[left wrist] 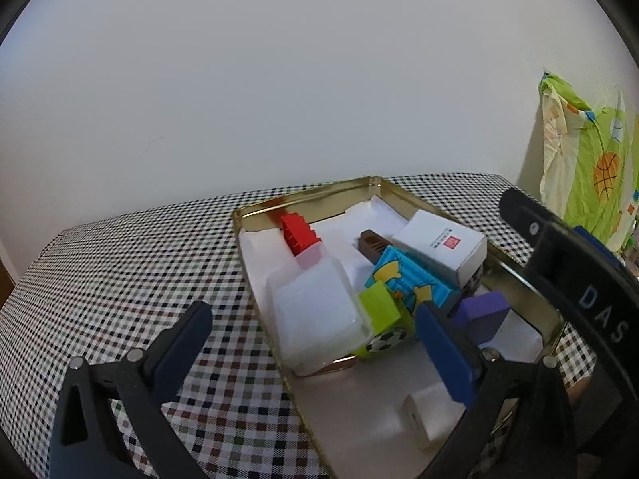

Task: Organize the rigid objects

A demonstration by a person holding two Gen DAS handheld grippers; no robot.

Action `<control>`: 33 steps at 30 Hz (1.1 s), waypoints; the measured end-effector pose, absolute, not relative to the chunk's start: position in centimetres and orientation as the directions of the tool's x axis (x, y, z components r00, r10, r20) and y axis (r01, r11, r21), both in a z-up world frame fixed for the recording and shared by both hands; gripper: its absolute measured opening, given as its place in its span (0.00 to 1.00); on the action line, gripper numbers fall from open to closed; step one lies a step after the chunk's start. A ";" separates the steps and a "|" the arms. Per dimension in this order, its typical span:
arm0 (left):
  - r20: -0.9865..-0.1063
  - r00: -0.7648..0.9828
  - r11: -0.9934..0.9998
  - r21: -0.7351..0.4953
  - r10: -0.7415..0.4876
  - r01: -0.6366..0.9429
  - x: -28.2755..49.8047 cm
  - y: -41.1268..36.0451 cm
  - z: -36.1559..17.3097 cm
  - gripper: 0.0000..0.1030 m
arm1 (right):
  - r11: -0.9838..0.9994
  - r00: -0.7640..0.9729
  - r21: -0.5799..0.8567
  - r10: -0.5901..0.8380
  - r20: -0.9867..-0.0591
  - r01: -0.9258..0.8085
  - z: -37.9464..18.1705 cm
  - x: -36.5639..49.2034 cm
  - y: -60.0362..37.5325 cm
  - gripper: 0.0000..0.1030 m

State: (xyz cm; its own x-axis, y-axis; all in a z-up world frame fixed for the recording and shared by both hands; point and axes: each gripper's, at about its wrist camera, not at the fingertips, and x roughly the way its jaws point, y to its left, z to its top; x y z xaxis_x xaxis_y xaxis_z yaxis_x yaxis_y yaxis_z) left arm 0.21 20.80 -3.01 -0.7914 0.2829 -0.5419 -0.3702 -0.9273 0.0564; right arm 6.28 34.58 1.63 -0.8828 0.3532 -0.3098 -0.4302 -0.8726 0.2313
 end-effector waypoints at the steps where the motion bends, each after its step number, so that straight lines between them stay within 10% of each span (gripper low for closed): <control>1: -0.540 -0.793 -0.929 0.056 0.281 -0.367 0.2 20.6 -3.1 1.00 | -0.874 -0.883 0.225 0.358 -0.302 -0.431 1.7 6.4 34.4 0.90; 33: -0.324 -0.896 -0.946 0.010 0.303 -0.324 0.8 15.9 -2.0 1.00 | -0.890 -0.884 0.118 0.408 -0.227 -0.441 3.1 9.0 28.6 0.91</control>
State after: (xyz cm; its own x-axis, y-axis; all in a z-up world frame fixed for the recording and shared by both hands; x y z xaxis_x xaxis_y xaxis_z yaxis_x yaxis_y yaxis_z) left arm 0.77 15.91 -1.97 -0.8960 0.3034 -0.3243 -0.3240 -0.9460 0.0101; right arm 9.00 28.59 3.08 -0.8844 0.4078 -0.2271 -0.4406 -0.8899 0.1178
